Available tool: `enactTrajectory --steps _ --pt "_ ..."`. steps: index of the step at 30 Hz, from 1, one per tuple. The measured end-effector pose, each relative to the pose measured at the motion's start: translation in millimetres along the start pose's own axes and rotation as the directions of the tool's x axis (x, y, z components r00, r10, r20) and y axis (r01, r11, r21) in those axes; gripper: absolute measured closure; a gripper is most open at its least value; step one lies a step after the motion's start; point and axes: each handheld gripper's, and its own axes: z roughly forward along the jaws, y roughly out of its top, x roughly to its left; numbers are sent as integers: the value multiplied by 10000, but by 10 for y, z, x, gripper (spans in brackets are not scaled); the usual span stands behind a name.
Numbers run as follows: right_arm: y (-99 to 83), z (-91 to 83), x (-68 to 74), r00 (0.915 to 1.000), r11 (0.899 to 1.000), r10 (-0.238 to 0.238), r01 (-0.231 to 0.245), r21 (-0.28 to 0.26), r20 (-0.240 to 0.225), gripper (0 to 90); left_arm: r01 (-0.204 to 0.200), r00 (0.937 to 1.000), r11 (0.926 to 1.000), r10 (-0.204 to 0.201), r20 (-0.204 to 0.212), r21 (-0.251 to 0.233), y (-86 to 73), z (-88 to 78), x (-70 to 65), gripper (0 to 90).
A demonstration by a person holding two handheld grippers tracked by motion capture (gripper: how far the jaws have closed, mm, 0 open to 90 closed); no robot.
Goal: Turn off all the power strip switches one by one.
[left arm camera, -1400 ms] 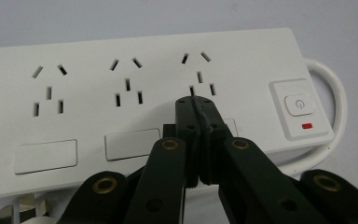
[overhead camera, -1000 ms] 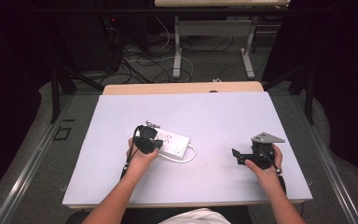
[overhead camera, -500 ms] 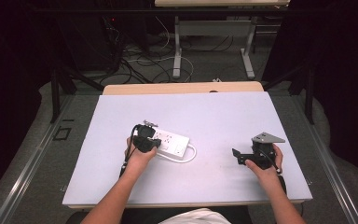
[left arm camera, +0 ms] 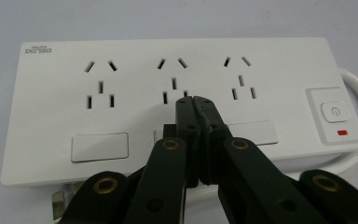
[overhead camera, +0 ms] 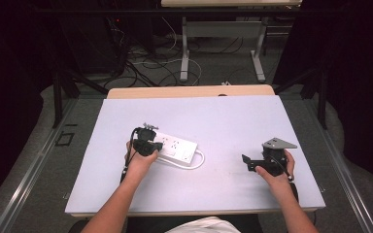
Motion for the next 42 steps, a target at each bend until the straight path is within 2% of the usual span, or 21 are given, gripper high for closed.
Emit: enactTrajectory --steps 12,27,31,32,42 --pt "0 0 0 10000 10000 -1 1 -1 -6 66 201 9998 9998 -201 -94 15 -30 -5 108 900" --pt "1 0 -10 10000 10000 -81 81 -32 51 66 256 9996 9997 -256 -105 0 -35 -17 137 900" --pt "-1 0 -8 10000 10000 -43 43 -15 32 67 413 9990 9991 -414 -142 -85 -42 -18 137 900" --pt "-1 0 -8 10000 10000 -45 45 -3 32 67 278 9994 9996 -278 -198 -13 -41 -21 146 899" --pt "0 0 1 10000 10000 -5 5 6 6 67 247 9995 9997 -249 -197 -81 -47 -16 138 899"
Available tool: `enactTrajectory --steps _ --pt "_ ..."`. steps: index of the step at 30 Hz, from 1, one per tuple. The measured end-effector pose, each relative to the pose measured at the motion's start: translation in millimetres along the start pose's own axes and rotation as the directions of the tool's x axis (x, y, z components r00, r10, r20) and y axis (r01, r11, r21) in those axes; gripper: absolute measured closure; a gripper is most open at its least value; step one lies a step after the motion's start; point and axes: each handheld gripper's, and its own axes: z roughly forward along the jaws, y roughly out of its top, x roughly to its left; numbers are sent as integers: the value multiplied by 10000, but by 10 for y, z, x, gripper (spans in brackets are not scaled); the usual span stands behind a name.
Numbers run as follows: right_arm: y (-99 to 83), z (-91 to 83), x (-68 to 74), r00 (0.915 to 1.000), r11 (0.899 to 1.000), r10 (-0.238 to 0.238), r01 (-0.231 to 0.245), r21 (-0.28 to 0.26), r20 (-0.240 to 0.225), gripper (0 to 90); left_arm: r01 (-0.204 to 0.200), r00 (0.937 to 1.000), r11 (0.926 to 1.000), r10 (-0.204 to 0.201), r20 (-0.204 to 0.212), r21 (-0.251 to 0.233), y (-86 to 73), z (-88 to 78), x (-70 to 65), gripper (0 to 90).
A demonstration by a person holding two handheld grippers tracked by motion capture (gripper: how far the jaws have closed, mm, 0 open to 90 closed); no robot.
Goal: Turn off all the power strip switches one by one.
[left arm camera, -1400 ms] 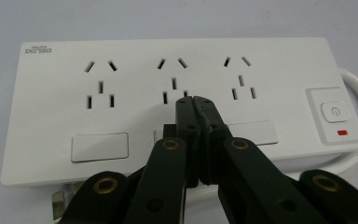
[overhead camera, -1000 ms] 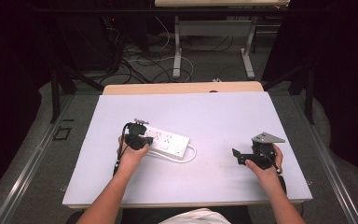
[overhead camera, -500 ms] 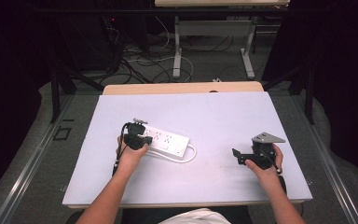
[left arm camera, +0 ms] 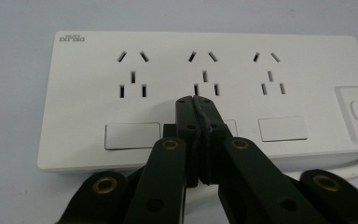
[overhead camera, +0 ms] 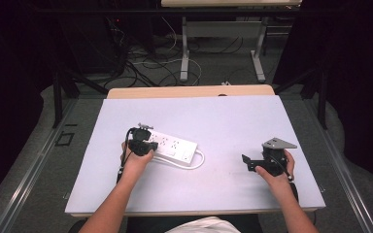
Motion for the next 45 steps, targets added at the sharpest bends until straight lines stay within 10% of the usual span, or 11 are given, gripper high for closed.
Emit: enactTrajectory --steps 45 --pt "-2 0 -6 10000 10000 -70 70 20 46 67 12 9999 10000 -12 118 -15 -35 -9 36 898"
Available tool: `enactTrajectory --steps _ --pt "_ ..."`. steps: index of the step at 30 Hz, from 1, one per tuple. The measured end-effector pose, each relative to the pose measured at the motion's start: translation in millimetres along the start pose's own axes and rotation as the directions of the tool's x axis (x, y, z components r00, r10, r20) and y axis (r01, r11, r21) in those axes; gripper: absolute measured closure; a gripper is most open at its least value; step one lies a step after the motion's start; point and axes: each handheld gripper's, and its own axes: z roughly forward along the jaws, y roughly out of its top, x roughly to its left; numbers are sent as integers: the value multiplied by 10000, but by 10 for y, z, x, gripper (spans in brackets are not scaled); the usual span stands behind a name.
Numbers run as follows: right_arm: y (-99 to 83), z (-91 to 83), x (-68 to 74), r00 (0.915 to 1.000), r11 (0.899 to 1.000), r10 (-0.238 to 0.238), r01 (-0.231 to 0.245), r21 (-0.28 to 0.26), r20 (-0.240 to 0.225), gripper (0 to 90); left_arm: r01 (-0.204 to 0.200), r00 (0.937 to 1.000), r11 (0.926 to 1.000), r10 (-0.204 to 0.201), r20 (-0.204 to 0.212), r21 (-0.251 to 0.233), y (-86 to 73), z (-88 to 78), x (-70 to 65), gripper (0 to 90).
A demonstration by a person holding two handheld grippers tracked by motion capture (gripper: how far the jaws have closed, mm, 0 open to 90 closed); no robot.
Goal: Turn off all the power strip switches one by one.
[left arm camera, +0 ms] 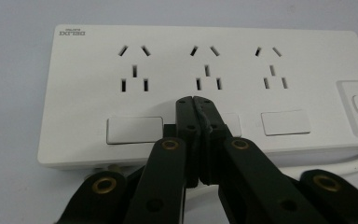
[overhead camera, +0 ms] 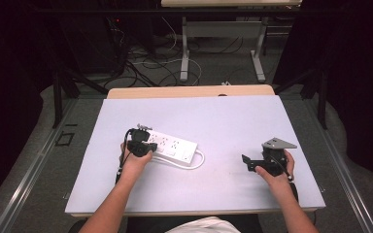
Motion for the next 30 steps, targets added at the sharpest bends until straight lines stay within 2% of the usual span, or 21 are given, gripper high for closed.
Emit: enactTrajectory --steps 4,6,7,9,11,17,30 --pt "0 0 -1 10000 10000 -11 11 21 -3 67 46 10000 10000 -46 -46 -66 12 -35 28 898" --pt "0 1 -1 10000 10000 -9 9 19 -10 67 253 9997 9996 -254 -21 -160 16 -51 38 898" --pt "0 0 -1 10000 10000 -3 3 18 -2 67 137 9999 9997 -137 -21 -188 21 -62 58 898" --pt "0 1 -1 10000 10000 -14 14 23 -10 67 298 9996 9993 -298 6 -233 27 -85 77 898" --pt "-1 3 -1 10000 10000 -37 37 20 9 67 249 9997 9994 -249 -17 -225 35 -111 110 898" --pt "-1 2 -6 10000 10000 -21 21 20 1 68 556 9984 9978 -560 -86 -372 42 -161 200 898" --pt "-2 5 -7 10000 10000 -41 41 21 -16 68 958 9952 9941 -967 -150 -512 25 -173 357 898"
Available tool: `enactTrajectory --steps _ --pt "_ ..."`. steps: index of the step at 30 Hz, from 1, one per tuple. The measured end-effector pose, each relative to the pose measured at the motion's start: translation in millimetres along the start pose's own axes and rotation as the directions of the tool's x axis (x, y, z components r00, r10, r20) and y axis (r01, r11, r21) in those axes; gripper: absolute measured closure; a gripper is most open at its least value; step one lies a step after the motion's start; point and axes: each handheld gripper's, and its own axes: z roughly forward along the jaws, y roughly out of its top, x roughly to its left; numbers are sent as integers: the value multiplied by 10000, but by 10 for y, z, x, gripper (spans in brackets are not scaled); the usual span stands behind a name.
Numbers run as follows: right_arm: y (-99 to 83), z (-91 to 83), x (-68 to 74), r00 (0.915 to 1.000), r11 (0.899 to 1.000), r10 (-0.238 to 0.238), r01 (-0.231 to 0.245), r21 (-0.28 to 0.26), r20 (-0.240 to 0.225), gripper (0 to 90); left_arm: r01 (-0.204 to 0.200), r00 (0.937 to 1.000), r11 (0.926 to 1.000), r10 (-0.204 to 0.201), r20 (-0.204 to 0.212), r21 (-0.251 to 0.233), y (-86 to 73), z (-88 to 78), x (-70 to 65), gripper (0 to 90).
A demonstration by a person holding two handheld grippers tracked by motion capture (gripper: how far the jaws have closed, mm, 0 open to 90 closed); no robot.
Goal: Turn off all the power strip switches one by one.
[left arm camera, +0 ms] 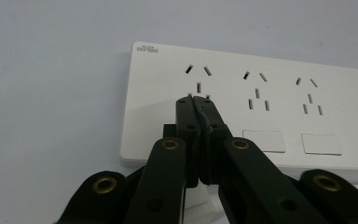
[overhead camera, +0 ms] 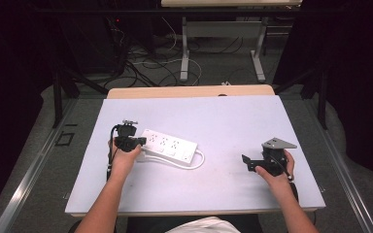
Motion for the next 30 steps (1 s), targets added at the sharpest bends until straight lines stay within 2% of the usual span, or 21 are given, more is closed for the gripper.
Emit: enactTrajectory --steps 20,30 --pt "0 3 6 10000 10000 15 -15 21 9 69 127 9999 9995 -127 -15 278 -29 99 36 898" --pt "-2 11 13 10000 10000 1 -1 -10 32 68 -81 9999 9995 85 -132 317 -27 102 13 890"
